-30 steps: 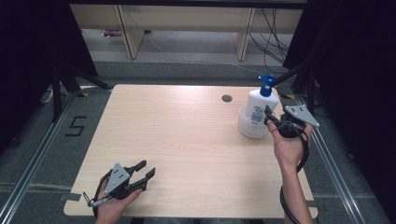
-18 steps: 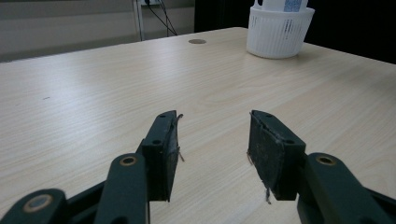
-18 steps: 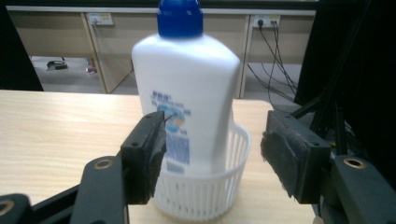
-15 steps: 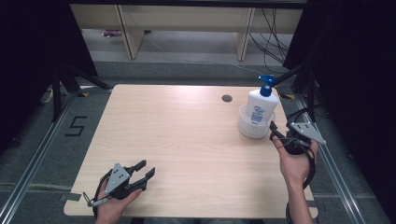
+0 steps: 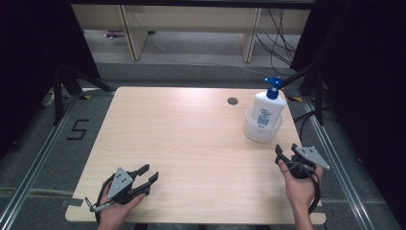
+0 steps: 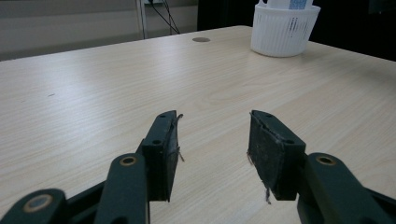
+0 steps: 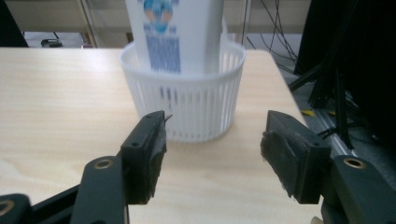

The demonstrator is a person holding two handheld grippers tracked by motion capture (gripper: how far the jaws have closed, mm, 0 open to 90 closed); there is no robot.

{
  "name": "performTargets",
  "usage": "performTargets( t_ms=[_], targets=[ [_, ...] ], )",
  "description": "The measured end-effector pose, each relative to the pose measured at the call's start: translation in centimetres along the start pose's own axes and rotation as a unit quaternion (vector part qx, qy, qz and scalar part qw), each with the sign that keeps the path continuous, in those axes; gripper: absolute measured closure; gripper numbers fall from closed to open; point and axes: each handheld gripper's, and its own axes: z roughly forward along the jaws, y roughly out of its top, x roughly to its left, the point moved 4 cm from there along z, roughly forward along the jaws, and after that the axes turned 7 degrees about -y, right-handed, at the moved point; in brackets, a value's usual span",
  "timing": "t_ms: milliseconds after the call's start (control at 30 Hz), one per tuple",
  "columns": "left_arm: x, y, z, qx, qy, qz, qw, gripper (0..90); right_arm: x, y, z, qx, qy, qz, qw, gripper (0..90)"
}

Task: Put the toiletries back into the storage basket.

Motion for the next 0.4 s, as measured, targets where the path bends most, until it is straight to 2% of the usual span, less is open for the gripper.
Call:
performTargets(
  t_ms=[33, 67, 100, 133, 200, 233, 267, 300, 333, 367, 400],
  targets=[
    [0.0, 0.0, 0.0, 0.000, 0.001, -0.001, 1.0000, 52.2, 0.1, -0.6, 0.0, 0.000, -0.003, 0.008, 1.0000, 39.8],
    [0.0, -0.1, 0.0, 0.001, 0.001, -0.002, 1.0000, 52.2, 0.0, -1.1, 0.0, -0.001, -0.005, -0.005, 1.0000, 39.9],
    [0.0, -0.1, 0.0, 0.001, 0.001, -0.002, 1.0000, 52.2, 0.0, -1.1, 0.0, -0.001, -0.005, -0.005, 1.0000, 39.9],
    [0.1, 0.0, 0.2, -0.007, -0.006, 0.004, 1.0000, 52.2, 0.2, -2.0, 0.2, 0.008, -0.001, -0.005, 1.0000, 40.2],
    [0.1, 0.0, 0.2, -0.007, -0.007, 0.006, 0.9999, 52.2, 0.3, -2.4, 0.1, 0.009, -0.002, 0.002, 1.0000, 40.3],
    [0.1, 0.0, 0.2, -0.008, -0.006, 0.005, 0.9999, 52.2, 0.1, -2.5, 0.3, -0.005, 0.005, -0.006, 1.0000, 40.3],
    [0.1, 0.0, 0.2, -0.008, -0.006, 0.005, 0.9999, 52.2, 0.0, -2.6, 0.3, 0.003, -0.004, -0.003, 1.0000, 40.2],
    [0.1, -0.1, 0.0, 0.003, 0.002, -0.002, 1.0000, 52.1, 0.0, -2.8, 0.4, -0.001, 0.001, -0.004, 1.0000, 40.2],
    [0.2, 0.0, 0.2, -0.010, -0.006, 0.006, 0.9999, 52.1, 0.2, -3.0, 0.3, 0.009, -0.003, 0.011, 0.9999, 40.2],
    [0.2, 0.0, 0.2, -0.008, -0.005, 0.004, 1.0000, 52.2, 0.0, -3.0, 0.4, 0.003, -0.006, -0.006, 1.0000, 40.2],
    [0.2, 0.0, 0.2, -0.008, -0.005, 0.004, 1.0000, 52.1, 0.0, -3.0, 0.4, 0.003, -0.006, -0.006, 1.0000, 40.2]
  ],
)
